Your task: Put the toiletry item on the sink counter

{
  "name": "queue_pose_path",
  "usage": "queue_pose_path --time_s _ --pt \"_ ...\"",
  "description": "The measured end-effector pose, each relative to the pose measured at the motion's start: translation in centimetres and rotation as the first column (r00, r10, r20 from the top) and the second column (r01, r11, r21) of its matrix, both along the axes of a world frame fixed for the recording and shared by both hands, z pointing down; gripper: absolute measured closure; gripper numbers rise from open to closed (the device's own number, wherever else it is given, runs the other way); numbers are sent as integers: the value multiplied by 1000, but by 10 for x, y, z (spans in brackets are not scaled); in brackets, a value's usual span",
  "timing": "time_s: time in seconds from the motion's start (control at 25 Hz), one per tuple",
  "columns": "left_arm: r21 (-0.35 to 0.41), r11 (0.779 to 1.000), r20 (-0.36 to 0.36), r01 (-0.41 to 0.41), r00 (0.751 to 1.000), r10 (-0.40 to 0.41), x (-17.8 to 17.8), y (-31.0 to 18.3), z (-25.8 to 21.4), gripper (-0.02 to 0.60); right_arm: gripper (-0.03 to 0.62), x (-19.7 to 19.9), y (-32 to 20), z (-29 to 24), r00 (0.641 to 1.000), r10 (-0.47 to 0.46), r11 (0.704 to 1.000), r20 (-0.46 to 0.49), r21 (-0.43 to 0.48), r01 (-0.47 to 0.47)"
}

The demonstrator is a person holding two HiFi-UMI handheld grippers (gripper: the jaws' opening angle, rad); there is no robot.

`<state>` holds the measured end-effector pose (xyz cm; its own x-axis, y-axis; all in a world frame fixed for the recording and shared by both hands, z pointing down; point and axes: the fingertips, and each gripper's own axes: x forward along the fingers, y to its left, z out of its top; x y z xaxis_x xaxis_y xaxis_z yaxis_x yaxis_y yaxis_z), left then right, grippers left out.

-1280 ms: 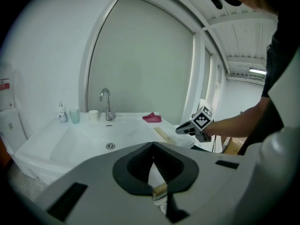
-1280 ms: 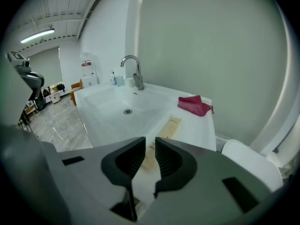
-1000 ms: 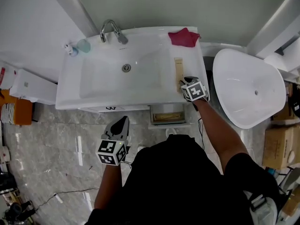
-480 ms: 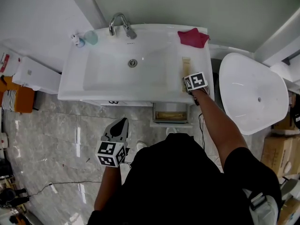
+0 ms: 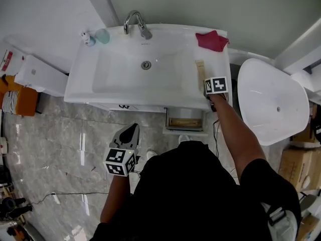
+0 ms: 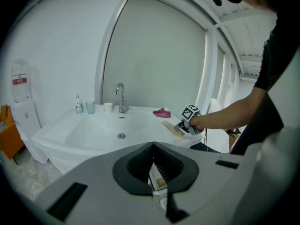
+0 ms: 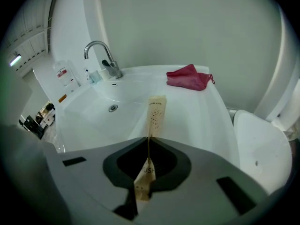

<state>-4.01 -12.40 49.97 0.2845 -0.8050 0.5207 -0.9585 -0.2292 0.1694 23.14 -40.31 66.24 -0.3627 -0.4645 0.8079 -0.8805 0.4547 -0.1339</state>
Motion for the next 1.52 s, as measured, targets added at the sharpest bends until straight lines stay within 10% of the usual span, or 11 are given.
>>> queue_pose_path --time_s 0.92,1.52 --pt "17 986 -4 -167 986 167 0 3 -5 577 585 -18 94 -117 922 13 973 386 209 -101" --pt "-3 968 -89 -252 964 251 11 5 4 577 585 -50 212 -80 952 -283 927 113 286 241"
